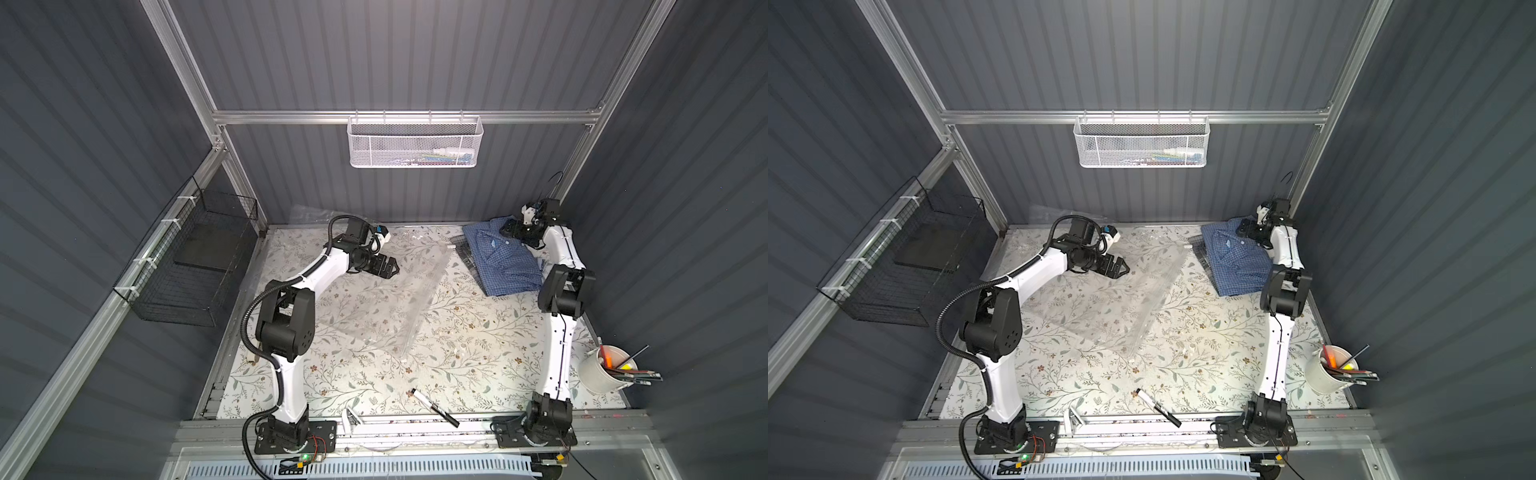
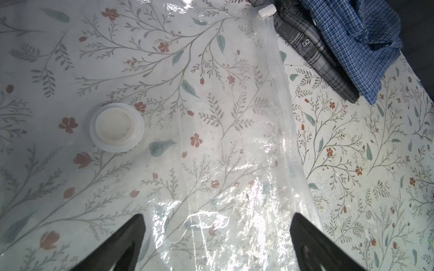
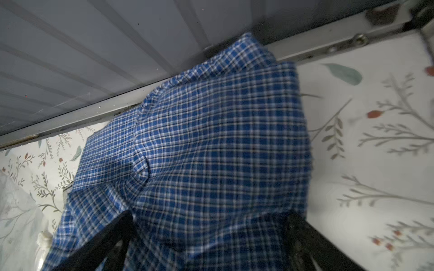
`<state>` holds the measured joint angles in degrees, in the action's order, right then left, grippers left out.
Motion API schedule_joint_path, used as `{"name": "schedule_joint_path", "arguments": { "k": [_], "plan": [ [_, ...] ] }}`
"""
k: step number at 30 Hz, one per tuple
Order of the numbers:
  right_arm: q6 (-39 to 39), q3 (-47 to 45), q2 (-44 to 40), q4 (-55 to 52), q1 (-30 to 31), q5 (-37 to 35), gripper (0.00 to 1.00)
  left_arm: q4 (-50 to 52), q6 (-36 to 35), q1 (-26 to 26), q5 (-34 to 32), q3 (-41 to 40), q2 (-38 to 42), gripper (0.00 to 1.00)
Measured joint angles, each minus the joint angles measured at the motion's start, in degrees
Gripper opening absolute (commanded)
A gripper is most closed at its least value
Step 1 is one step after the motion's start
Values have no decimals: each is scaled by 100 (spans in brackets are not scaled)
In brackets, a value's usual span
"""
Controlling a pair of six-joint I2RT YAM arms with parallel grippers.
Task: Take the shirt out of the vacuum bag
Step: Adjust the shirt at the center of the board.
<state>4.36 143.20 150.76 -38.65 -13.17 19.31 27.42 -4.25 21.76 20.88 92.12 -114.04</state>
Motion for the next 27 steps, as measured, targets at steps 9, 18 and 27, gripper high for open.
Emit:
{"name": "schedule_joint_path", "arguments": {
  "k": [9,18,27],
  "plan": [
    [-503,-684,-1668,225,627,-1110,99,-94,2,0,-7,-61,11,98],
    [229,-2918,-2326,863,730,-592,99,-765,199,-13,-396,-964,682,98],
    [356,-2699,-1460,232,984,-428,97,-1552,374,-151,-791,-1569,1471,99]
  ]
}}
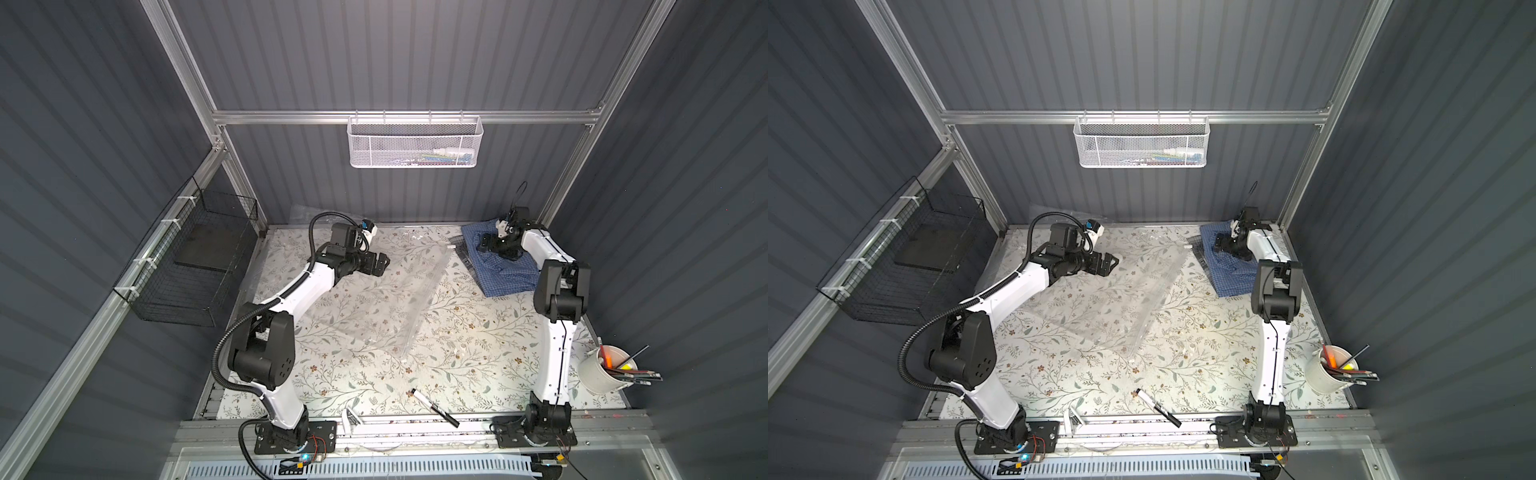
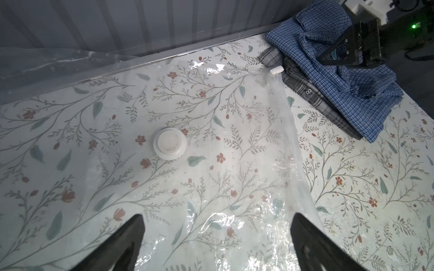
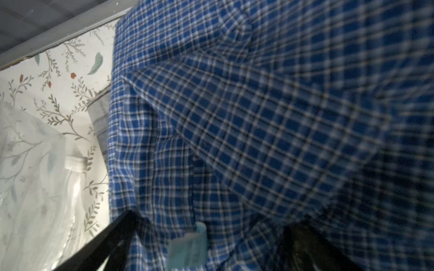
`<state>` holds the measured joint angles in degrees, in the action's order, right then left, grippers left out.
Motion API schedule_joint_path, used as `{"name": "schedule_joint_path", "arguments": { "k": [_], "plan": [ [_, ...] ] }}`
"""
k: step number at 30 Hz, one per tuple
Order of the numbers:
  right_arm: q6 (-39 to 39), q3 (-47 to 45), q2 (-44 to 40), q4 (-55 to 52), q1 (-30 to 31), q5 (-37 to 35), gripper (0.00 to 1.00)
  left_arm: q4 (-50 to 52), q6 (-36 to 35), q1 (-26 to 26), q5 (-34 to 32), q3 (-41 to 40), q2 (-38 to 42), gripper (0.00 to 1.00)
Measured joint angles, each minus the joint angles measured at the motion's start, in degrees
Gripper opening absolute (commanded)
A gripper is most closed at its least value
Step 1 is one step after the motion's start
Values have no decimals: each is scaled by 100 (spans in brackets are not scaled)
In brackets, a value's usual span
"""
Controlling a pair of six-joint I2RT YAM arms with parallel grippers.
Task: Take the shirt out of the vacuum bag
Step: Adjust the shirt at the center of the board.
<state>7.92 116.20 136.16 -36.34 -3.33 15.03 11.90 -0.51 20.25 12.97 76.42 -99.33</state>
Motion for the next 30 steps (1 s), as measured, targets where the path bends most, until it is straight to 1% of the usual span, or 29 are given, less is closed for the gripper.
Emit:
{"name": "schedule_joint_path", "arguments": {
  "k": [5,9,12,14,19,21,24,26,30],
  "plan": [
    [-247,-111,-107,-225,249,0,97,-319,103,-55,-105,-317,11,99],
    [-323,-610,-417,-208,424,-15,97,-568,232,-153,-125,-522,13,99],
    [-129,-999,-756,-151,466,-13,96,-824,302,-192,-125,-525,13,99],
    [116,-1451,-1110,48,435,2,97,-981,343,-225,-129,-525,13,99],
    [894,-2970,-2229,702,337,26,98,-1331,487,-323,-144,-527,13,99],
    [1073,-3351,-2483,898,332,22,99,-1429,531,-356,-149,-527,13,99],
    [1172,-3665,-2785,1023,341,13,99,-1502,533,-407,-203,-531,31,99],
    [1152,-3711,-3062,1027,348,-17,99,-1539,533,-452,-260,-597,111,99],
    [933,-3788,-3991,1432,348,-352,99,-1777,573,-682,-527,-944,540,99]
  ]
}}
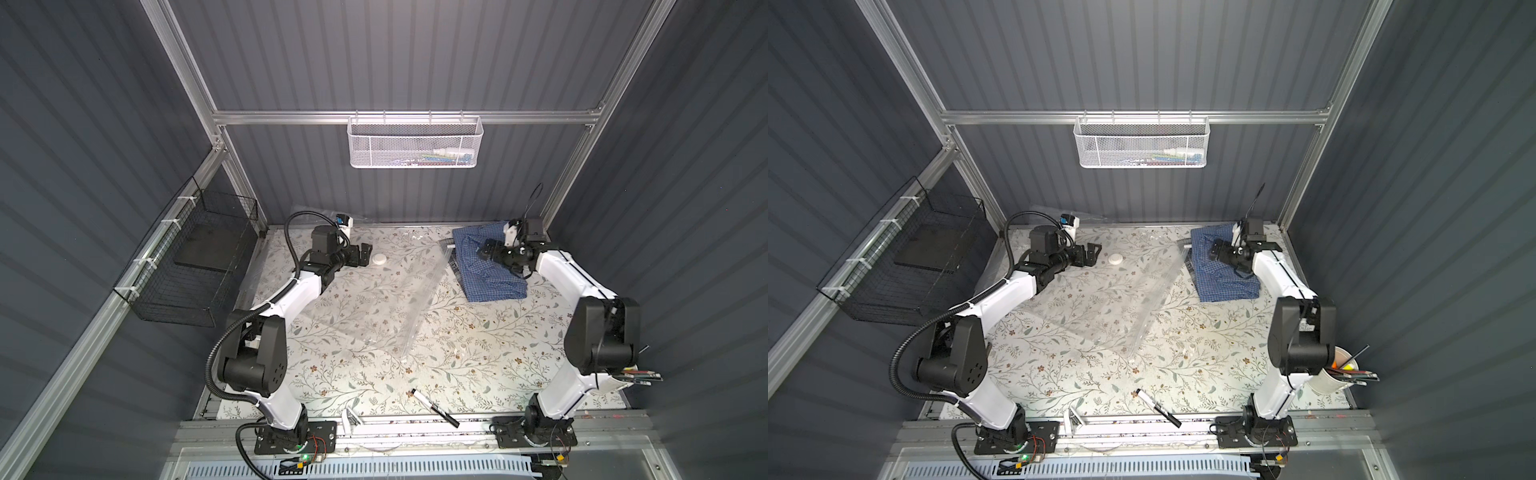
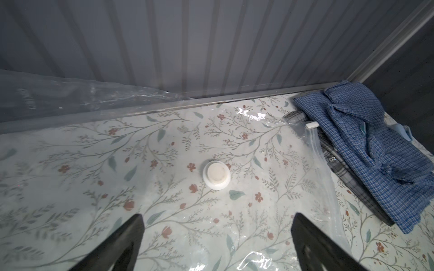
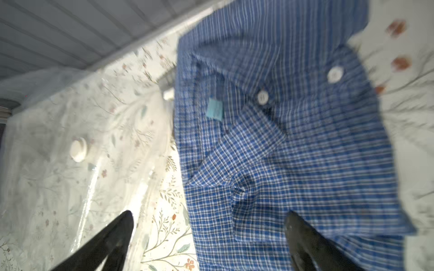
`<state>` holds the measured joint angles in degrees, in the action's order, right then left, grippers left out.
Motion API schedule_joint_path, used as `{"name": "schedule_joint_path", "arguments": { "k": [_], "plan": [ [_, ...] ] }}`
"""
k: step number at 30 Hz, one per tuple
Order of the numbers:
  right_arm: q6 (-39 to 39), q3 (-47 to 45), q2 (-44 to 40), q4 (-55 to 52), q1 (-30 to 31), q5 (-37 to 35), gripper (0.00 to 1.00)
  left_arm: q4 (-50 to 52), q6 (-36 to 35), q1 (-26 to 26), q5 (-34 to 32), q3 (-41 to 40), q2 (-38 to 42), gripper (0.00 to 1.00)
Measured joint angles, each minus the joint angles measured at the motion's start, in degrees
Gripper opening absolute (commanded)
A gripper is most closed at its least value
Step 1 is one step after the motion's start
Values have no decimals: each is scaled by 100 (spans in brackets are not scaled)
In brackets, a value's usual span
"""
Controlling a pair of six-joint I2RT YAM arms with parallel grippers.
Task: Take the shirt out of the vacuum bag
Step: Adjust the shirt at the center of the board, then reset both arms
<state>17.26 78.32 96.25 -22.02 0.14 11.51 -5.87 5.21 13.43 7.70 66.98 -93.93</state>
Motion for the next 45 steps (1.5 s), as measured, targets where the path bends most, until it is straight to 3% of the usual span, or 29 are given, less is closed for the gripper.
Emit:
{"name": "schedule_joint_path", "arguments": {
  "k": [8,13,21,32,38,45],
  "plan": [
    [-514,-2317,-2308,2361,-37,-1021,99,-1217,428,-743,-1633,-1722,970,99],
    [-643,-3777,-2470,3314,-79,-1641,99,-1530,535,-752,-2632,-2850,1259,99],
    [-658,-5136,-2472,4682,-234,-2295,99,-2092,450,-752,-3427,-3969,1563,99],
    [-761,-5880,-2673,5960,-313,-2470,99,-3495,116,-752,-3600,-4426,883,99],
    [-833,-6203,-1939,6887,-463,-2299,99,-4478,-144,-752,-3296,-4321,-341,99],
    [-990,-6183,-1314,7687,-487,-1707,99,-4562,-354,-767,-2747,-4138,-457,99]
  ]
}}
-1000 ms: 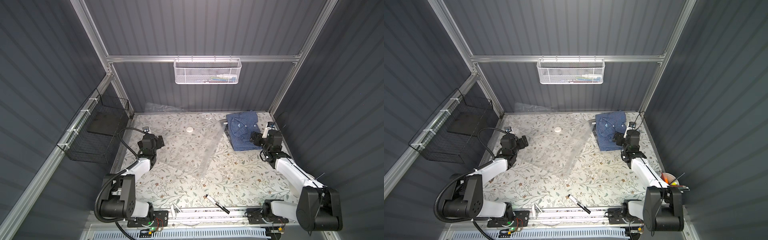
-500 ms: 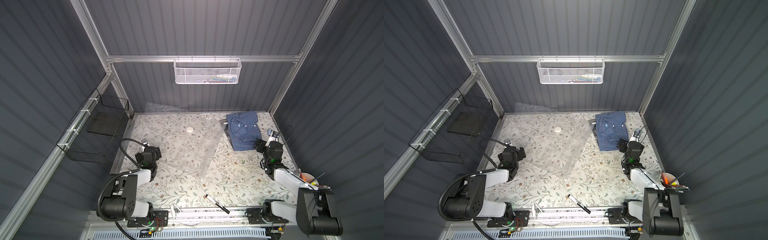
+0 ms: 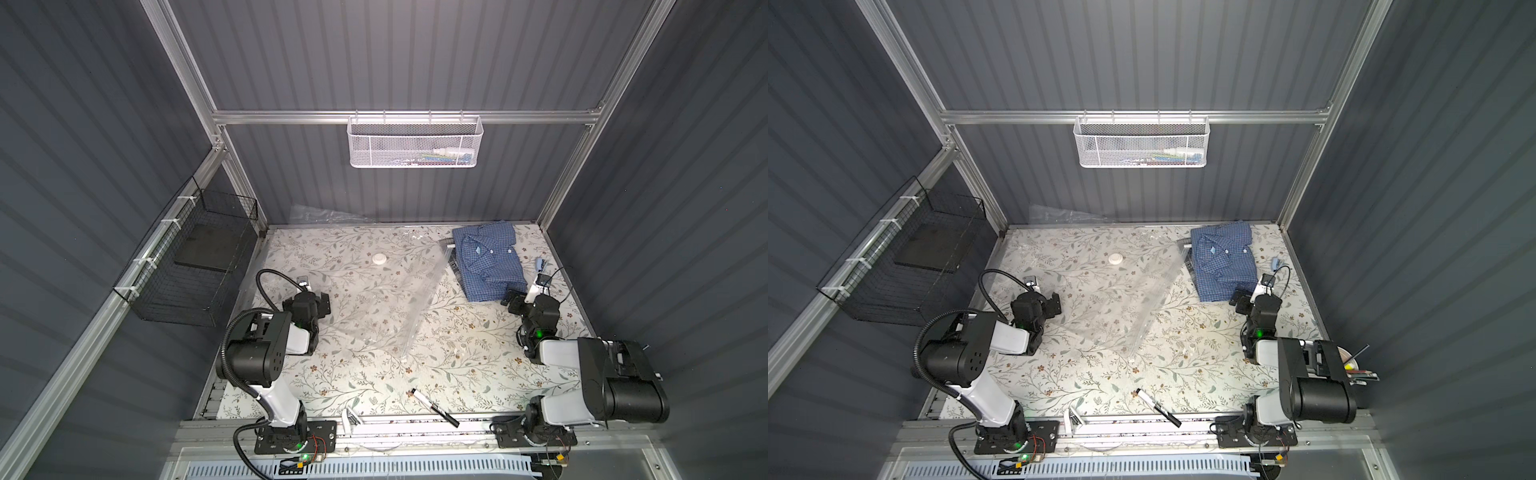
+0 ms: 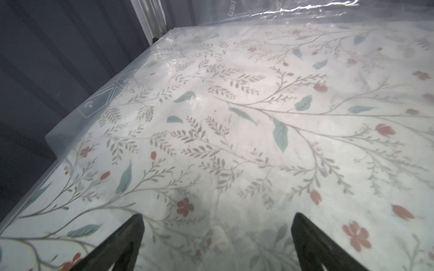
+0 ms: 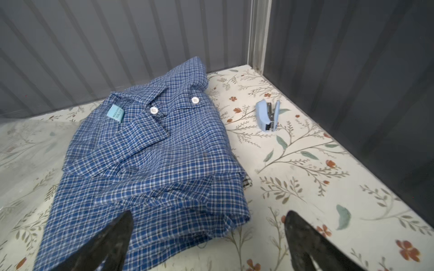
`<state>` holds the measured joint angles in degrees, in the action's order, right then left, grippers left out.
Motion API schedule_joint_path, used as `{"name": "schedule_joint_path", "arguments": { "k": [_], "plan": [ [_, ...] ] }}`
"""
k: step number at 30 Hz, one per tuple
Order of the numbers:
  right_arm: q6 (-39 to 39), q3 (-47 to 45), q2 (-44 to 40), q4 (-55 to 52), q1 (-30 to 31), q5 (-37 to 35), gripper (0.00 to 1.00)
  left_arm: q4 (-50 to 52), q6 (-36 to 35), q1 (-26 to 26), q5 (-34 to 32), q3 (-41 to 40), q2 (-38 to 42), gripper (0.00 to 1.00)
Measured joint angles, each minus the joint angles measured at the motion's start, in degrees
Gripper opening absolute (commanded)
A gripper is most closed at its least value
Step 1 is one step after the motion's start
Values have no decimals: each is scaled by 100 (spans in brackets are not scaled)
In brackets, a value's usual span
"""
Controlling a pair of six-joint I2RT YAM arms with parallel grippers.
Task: Take the shirt out of the vacuum bag
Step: Reset both arms
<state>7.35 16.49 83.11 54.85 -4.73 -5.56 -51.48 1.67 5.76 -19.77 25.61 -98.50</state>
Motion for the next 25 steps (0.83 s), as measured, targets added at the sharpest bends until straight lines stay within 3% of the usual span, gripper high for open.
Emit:
{"name": "schedule_joint_path", "arguments": {
  "k": [25],
  "plan": [
    [-247,173,17,90,2,601,99,-4,-22,-24,251,55,0,99]
  ]
}}
